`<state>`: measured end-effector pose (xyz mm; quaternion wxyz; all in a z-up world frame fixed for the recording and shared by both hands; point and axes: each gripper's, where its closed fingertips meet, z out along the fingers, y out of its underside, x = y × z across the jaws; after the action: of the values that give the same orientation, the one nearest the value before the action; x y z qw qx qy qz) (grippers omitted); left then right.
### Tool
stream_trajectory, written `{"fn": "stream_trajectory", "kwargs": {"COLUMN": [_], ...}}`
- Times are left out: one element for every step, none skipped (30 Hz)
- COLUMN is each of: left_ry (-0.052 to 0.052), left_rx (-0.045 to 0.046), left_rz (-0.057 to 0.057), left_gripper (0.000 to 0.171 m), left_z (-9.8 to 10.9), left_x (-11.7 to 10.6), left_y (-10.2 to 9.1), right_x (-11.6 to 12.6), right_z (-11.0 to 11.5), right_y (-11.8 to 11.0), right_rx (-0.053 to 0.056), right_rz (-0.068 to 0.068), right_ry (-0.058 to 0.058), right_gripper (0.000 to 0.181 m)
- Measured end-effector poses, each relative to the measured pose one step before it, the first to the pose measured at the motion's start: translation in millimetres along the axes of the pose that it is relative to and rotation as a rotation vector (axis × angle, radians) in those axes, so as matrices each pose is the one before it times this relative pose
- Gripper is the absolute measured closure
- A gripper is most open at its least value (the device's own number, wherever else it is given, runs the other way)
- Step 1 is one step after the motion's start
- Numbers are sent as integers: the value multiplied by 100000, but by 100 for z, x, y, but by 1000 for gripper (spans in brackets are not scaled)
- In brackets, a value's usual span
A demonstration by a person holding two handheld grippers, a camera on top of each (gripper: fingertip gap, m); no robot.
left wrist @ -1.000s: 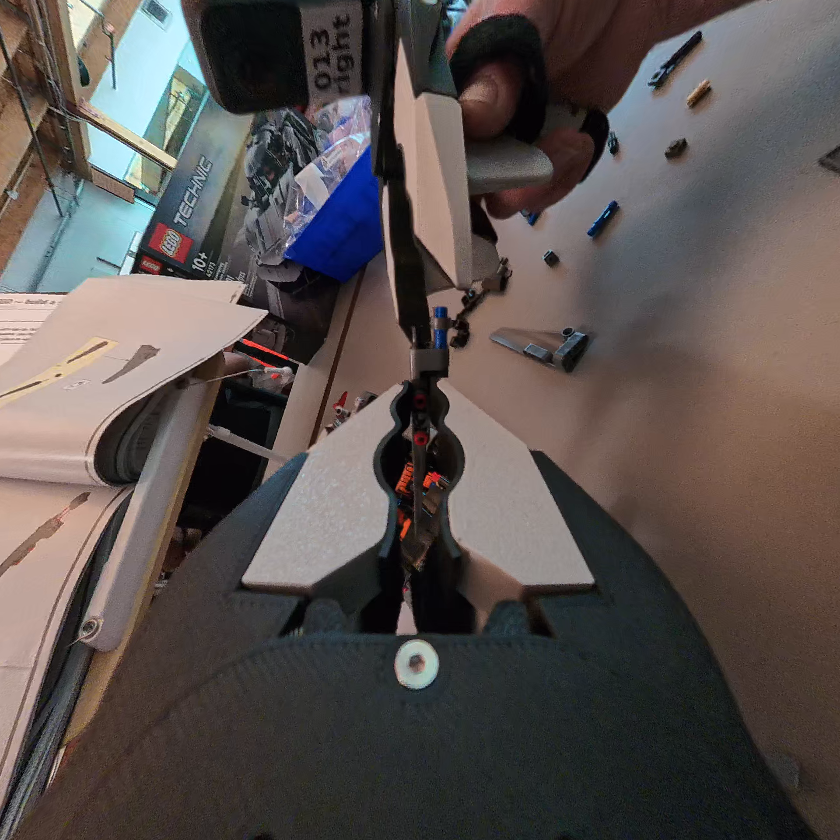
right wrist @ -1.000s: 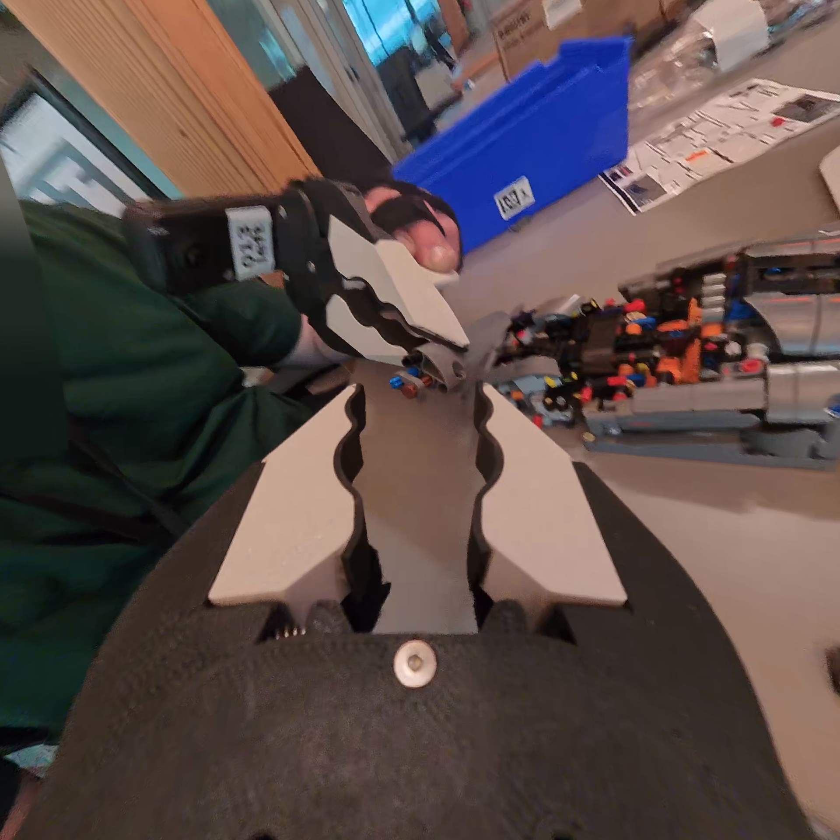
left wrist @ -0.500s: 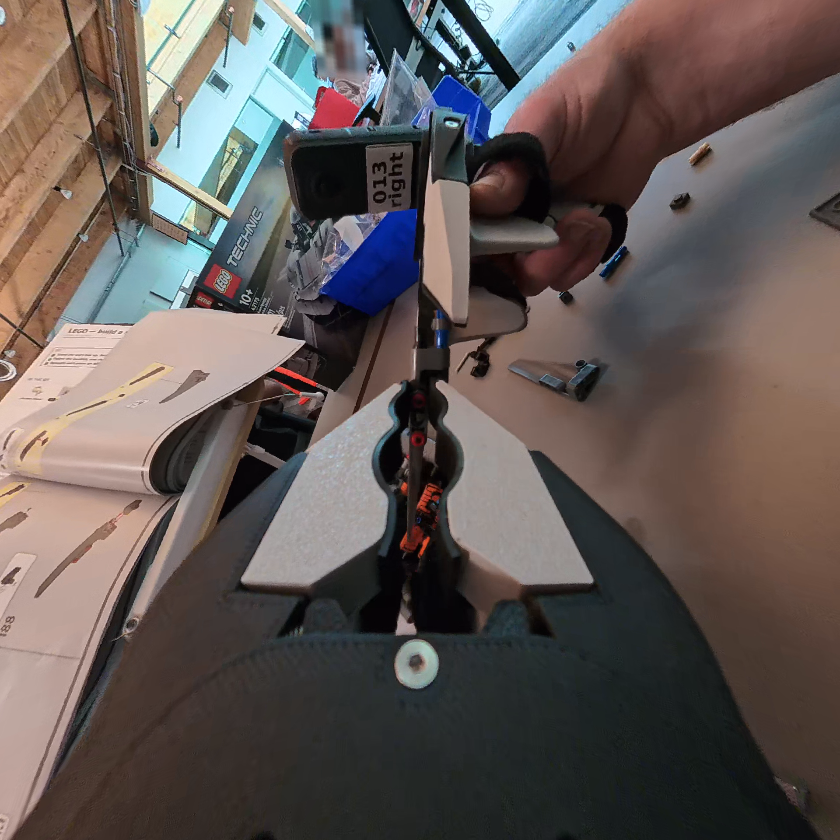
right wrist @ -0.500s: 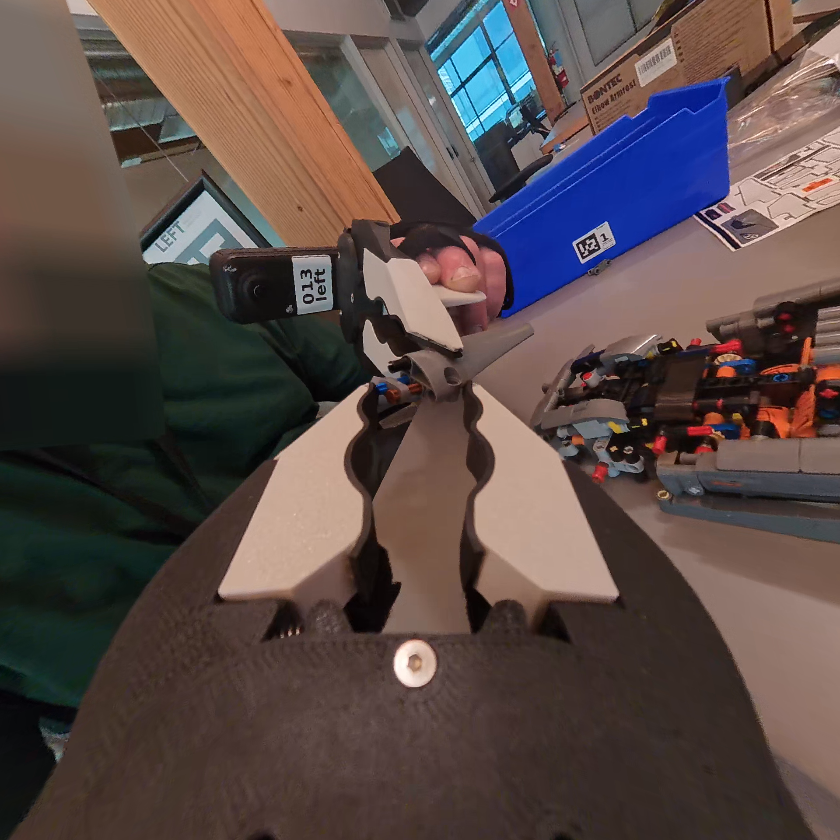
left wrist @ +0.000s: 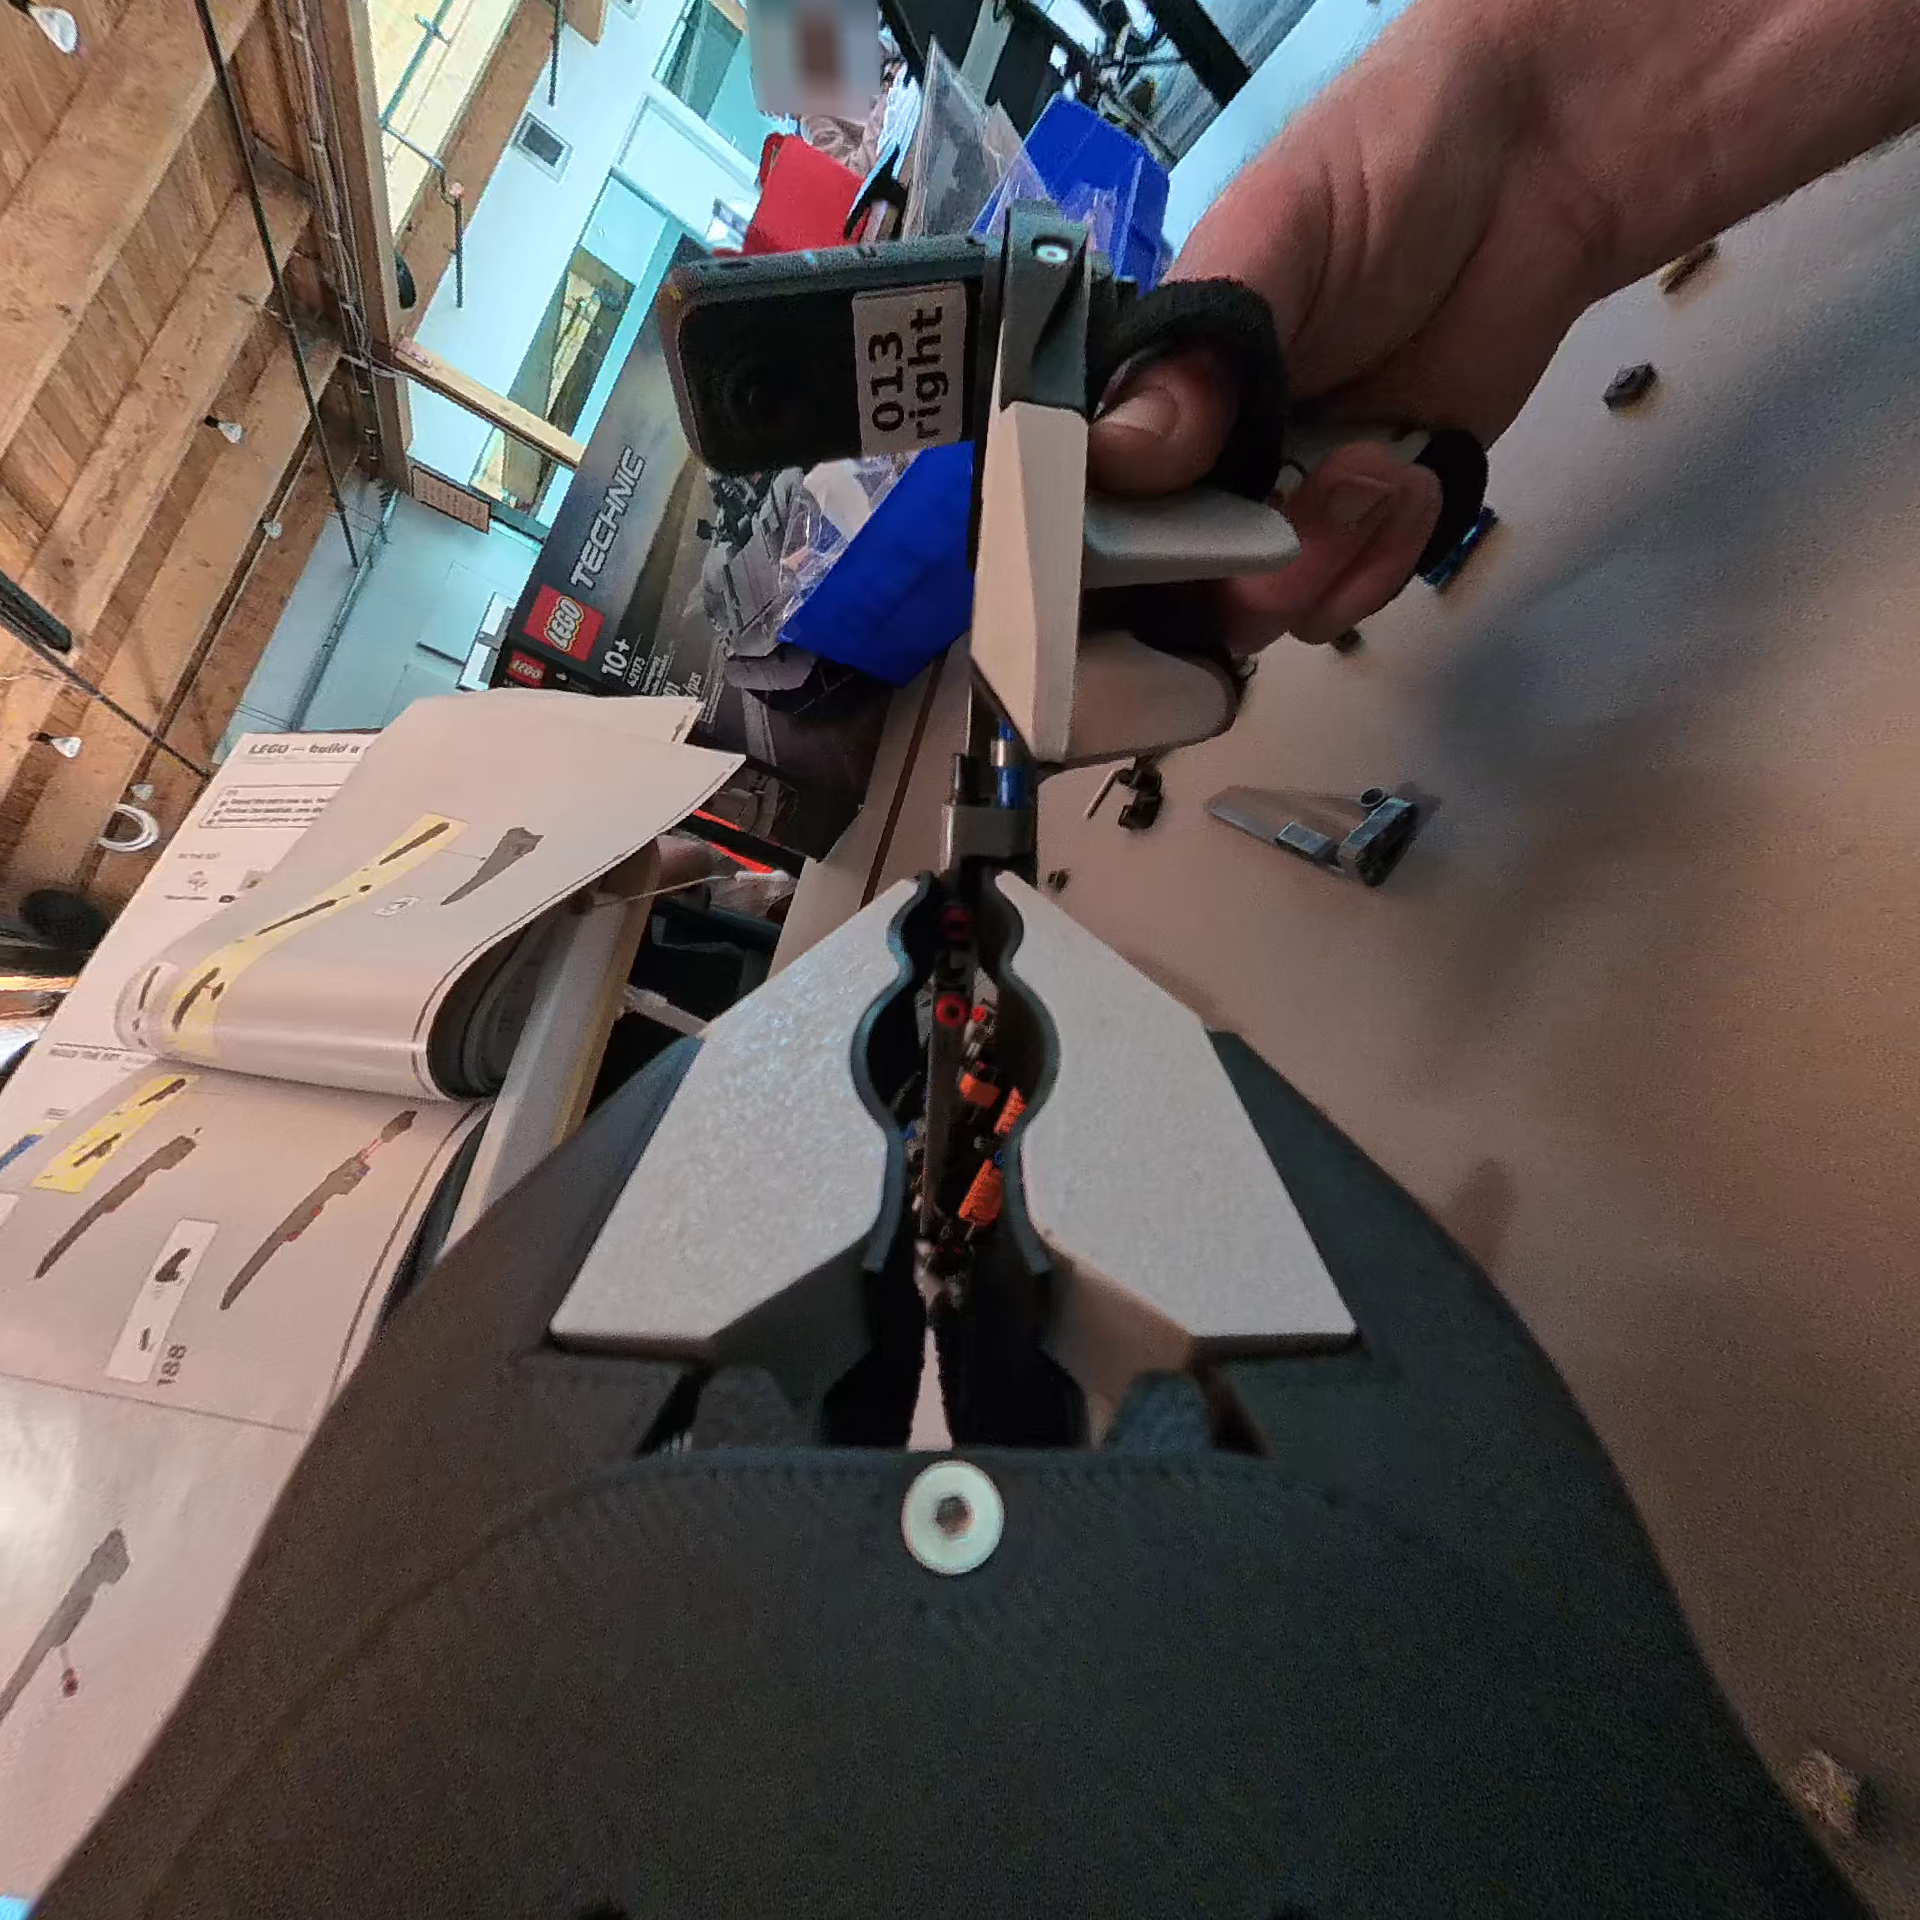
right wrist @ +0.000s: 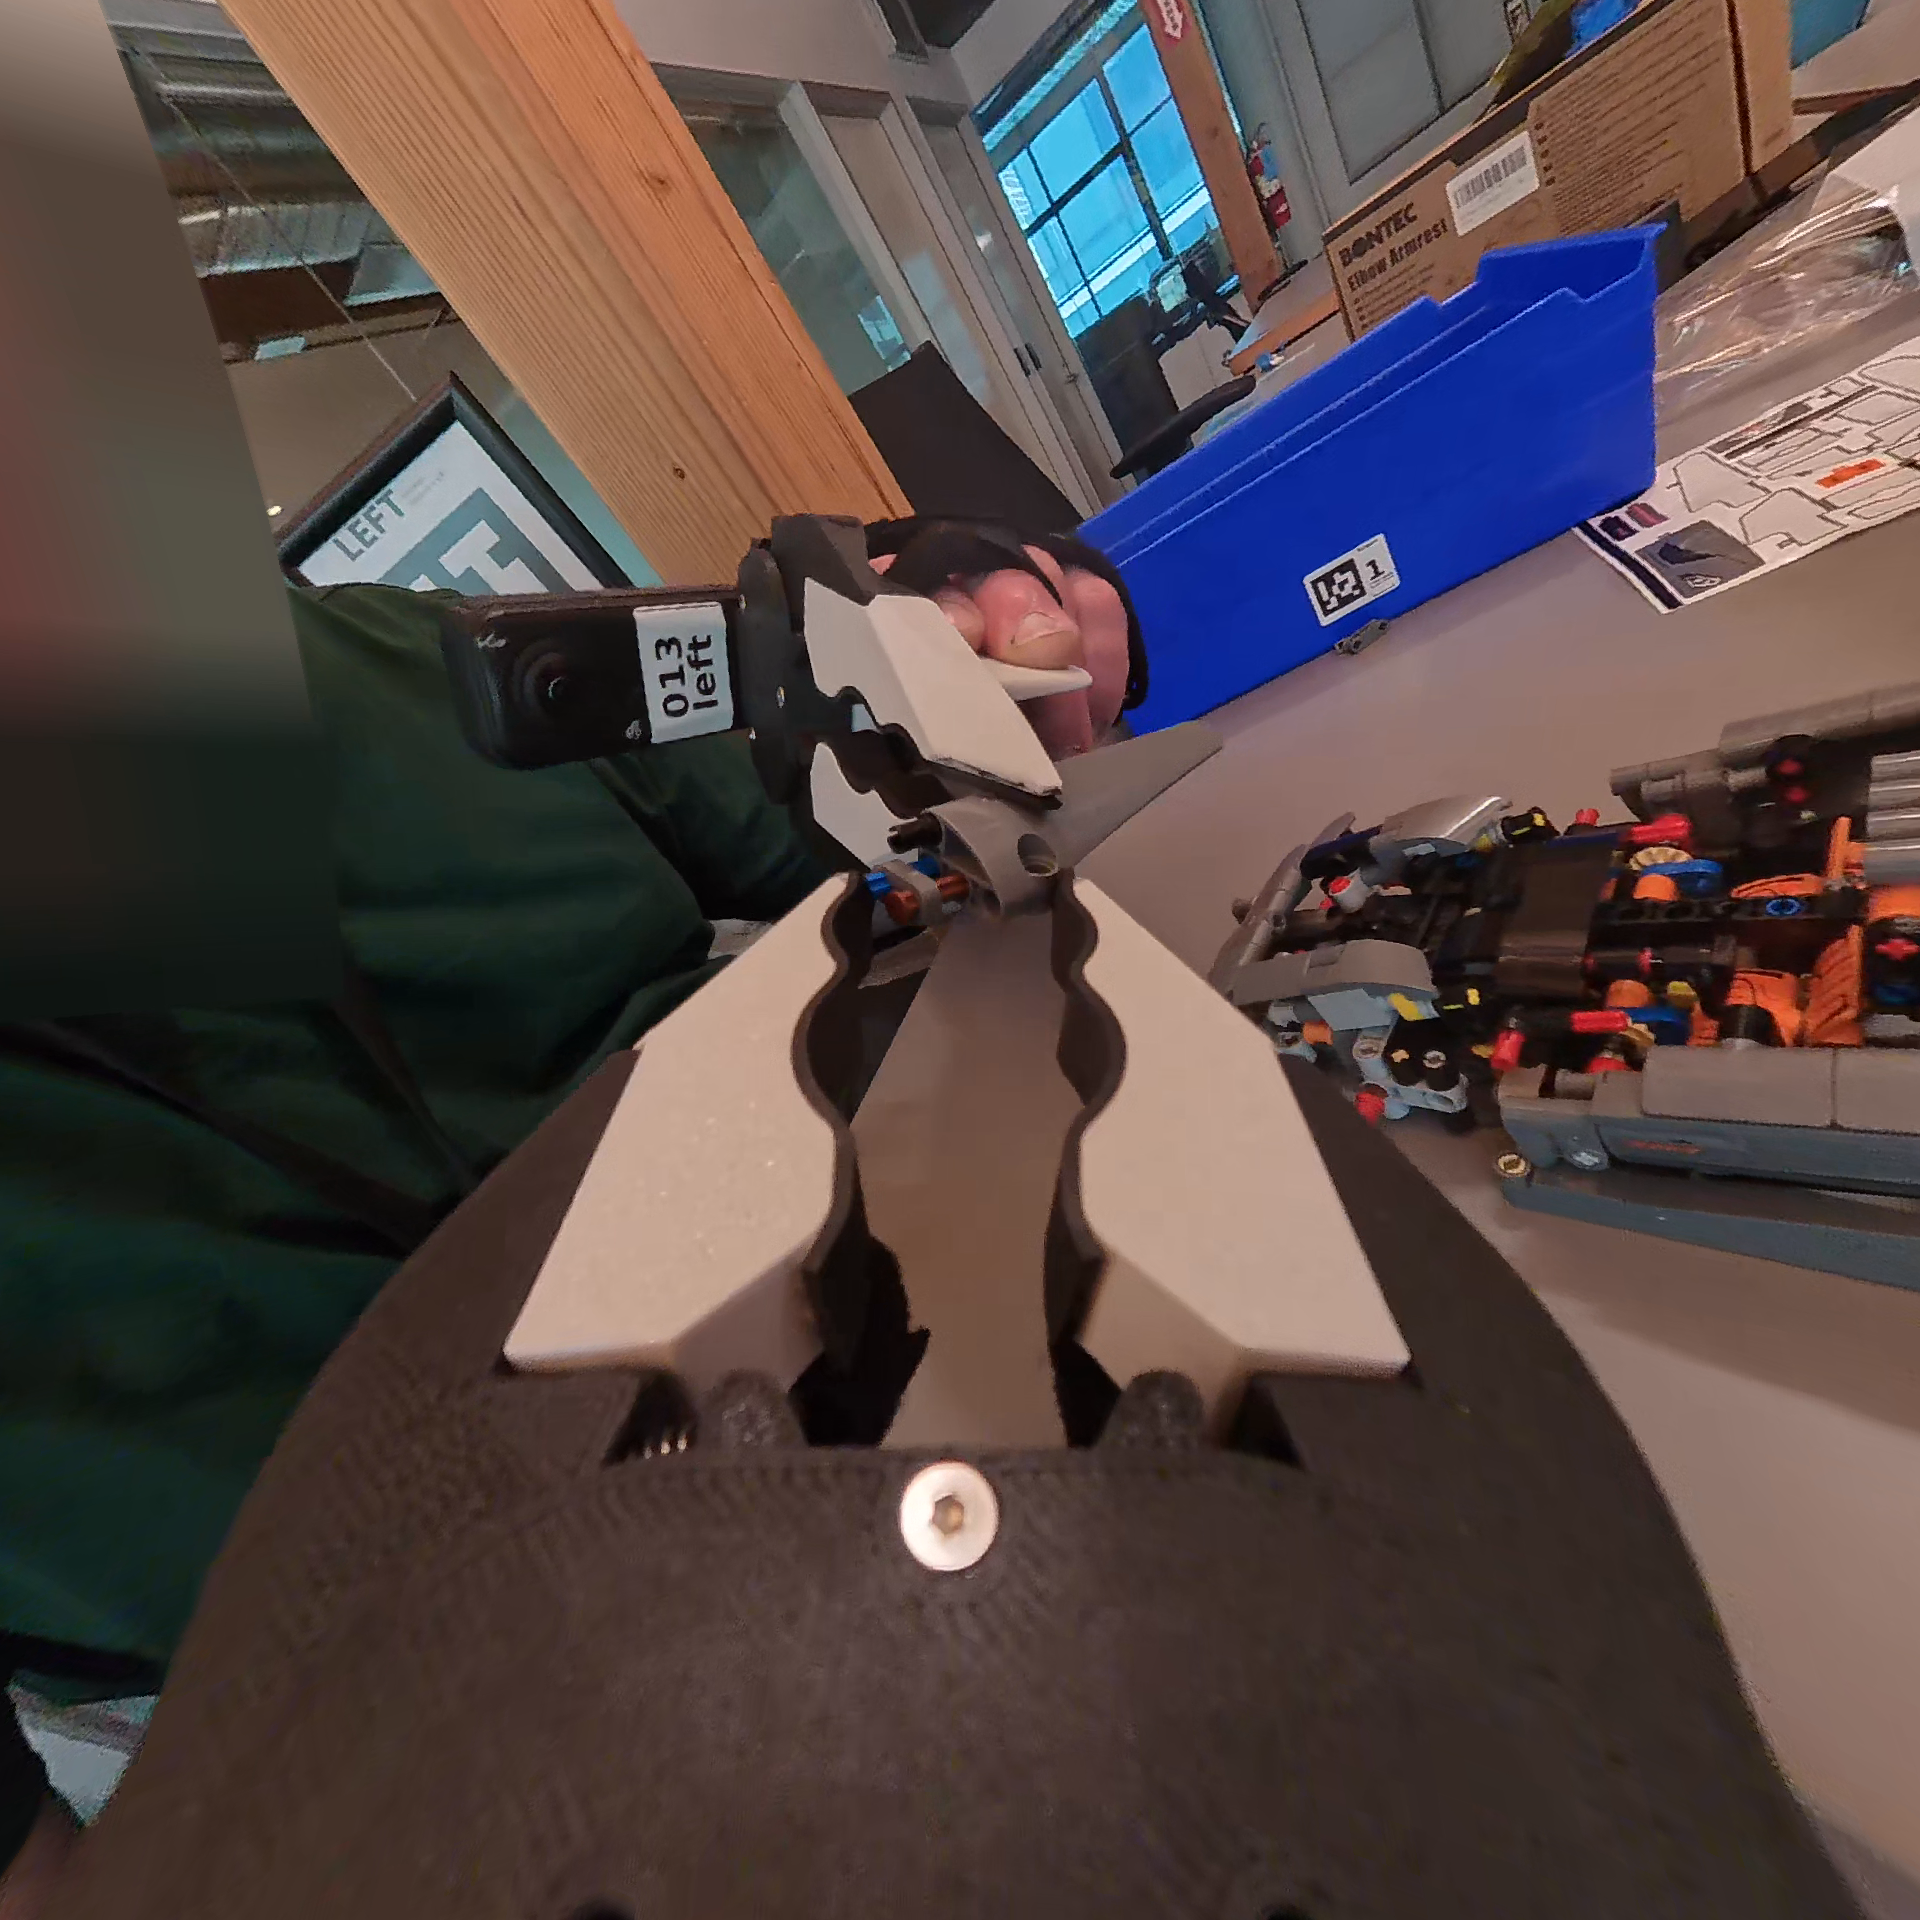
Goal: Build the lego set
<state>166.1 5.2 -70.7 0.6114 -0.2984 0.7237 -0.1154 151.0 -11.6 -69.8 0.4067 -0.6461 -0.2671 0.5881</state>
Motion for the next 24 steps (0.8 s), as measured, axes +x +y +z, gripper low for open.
{"fn": "stream_trajectory", "kwargs": {"left_ry": [-956, -389, -77, -1110, -838, 325, 854, -341, 68, 465, 10, -247, 507, -60, -963, 45, 659, -901, -591, 441, 614, -605, -1122, -399], "left_rx": [-1474, -316, -383, -1010, -892, -228, -780, -520, -83, 153, -573, -234, -145, -552, -1191, -41, 511, 251, 210, 924, 317, -550, -845, -66], "left_rz": [1609, 540, 84, 1129, 1276, -159, -794, 302, 72, -1016, -107, 443, -327, -57, 610, 539, -949, -1138, -945, -1755, -2271, -293, 109, -1433], "left_gripper": [167, 167, 168, 167, 168, 168, 168, 167, 167, 168, 168, 168, 168, 168, 168, 168, 168, 168, 167, 167, 167, 167, 167, 166], "left_z": [20, -11, -25, -8, -7, -33, 0, -1, -41, -44, 9, -9, -5, 41, 79, -10, 2, 54, 3, 18, 137, 115, 73, 26], "left_x": [-29, 20, 20, -102, -57, 59, 67, -73, -19, 25, -20, -41, 35, 21, -76, 25, 58, -186, -254, -181, -89, -102, -169, -148], "left_y": [116, -44, -46, 51, 46, -48, 45, 83, 7, -91, 45, 47, 16, 56, 155, 34, -3, 84, 113, 73, 157, 178, 159, 99], "right_x": [83, 22, -41, 7, 50, -33, -3, 83, 30, -57, 6, 58, 24, 44, 132, 89, -13, 57, 83, 53, 101, 167, 132, 120], "right_z": [45, 10, -4, 17, 42, 5, 6, 40, 63, 16, 24, 35, 35, 2, 8, 35, -8, -7, 34, 62, -5, -81, -158, -274], "right_y": [-27, 6, 47, -61, -82, -8, 63, -4, 6, 28, 23, 3, 32, 49, -46, -9, 85, -105, -279, -205, -133, -91, -43, -226], "right_rx": [222, -128, -472, 191, 482, 160, -201, 147, -129, -454, -451, -352, -547, -409, 176, 139, -526, 470, 1684, 1656, 752, 196, -219, 1046], "right_rz": [-175, -531, -401, -138, -498, 118, 228, -624, -809, -533, -1305, -1338, -606, -528, -250, 68, 35, 130, 1036, 1061, 421, -1065, -886, 46], "right_ry": [544, 417, 80, 402, 620, -422, -454, 608, 607, 1, 862, 1326, 624, 400, 985, 516, -60, 536, 68, -359, 305, 1469, 1463, 1133], "right_gripper": [149, 149, 149, 149, 149, 149, 149, 149, 149, 149, 148, 148, 148, 148, 148, 148, 148, 148, 148, 147, 146, 147, 146, 141]}}
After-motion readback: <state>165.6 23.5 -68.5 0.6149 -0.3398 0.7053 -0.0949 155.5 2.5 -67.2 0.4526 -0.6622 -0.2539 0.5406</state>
